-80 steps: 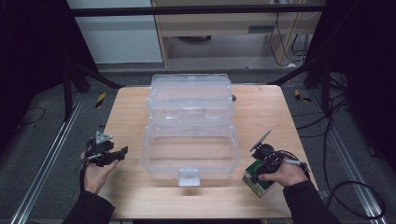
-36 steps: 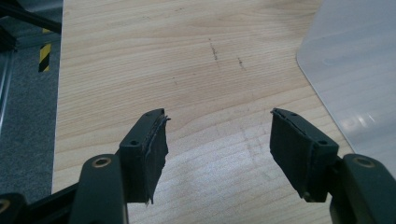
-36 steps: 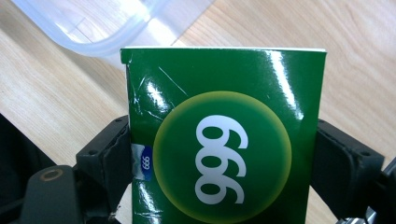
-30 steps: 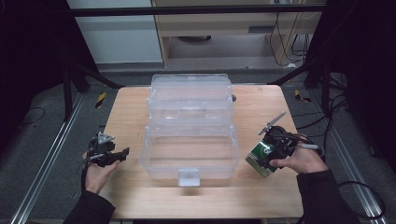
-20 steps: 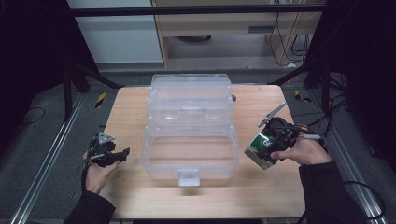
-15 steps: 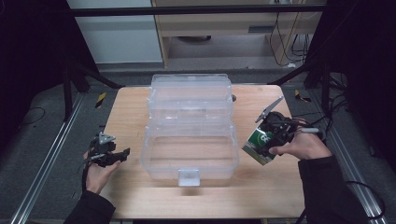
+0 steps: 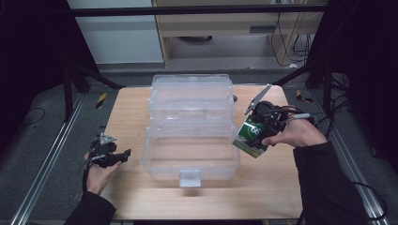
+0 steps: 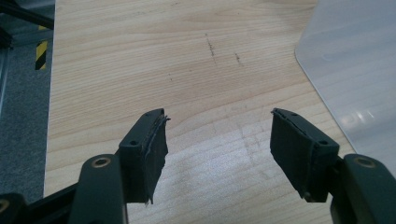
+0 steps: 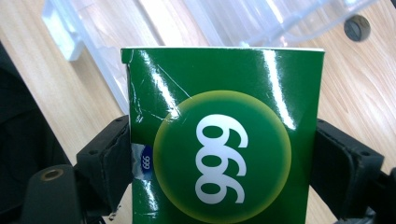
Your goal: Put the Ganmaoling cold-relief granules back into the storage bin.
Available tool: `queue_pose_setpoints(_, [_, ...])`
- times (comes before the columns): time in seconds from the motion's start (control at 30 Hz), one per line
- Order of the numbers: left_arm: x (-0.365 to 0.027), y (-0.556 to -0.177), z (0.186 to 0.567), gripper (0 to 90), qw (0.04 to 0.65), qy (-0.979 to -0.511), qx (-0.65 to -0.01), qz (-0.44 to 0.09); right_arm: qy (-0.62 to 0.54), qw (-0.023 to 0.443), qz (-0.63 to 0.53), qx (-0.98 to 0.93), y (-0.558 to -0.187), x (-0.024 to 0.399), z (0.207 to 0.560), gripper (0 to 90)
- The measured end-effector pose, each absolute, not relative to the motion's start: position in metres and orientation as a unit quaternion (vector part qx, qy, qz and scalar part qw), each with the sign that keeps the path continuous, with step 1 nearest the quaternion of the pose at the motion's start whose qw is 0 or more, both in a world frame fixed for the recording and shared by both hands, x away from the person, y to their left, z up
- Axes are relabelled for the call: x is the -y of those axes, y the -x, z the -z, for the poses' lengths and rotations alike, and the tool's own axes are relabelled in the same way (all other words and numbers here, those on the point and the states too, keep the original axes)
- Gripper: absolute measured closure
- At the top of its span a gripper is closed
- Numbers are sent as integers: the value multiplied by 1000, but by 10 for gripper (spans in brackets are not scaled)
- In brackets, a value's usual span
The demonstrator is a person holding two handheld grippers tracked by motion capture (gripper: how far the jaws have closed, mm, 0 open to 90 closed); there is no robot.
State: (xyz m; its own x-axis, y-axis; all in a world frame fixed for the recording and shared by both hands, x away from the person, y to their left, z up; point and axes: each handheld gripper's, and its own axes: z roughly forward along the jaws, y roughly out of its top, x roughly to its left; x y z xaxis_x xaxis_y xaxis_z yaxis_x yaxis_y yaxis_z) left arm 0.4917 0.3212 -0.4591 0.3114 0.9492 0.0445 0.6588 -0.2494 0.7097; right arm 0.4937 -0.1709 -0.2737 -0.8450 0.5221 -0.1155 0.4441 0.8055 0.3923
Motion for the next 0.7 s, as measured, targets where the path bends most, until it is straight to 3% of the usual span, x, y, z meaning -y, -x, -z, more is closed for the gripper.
queue_pose_setpoints(0.7, [-321, -492, 460, 354, 299, -753, -534, -240, -158, 80, -166, -970, -506, 128, 270, 174])
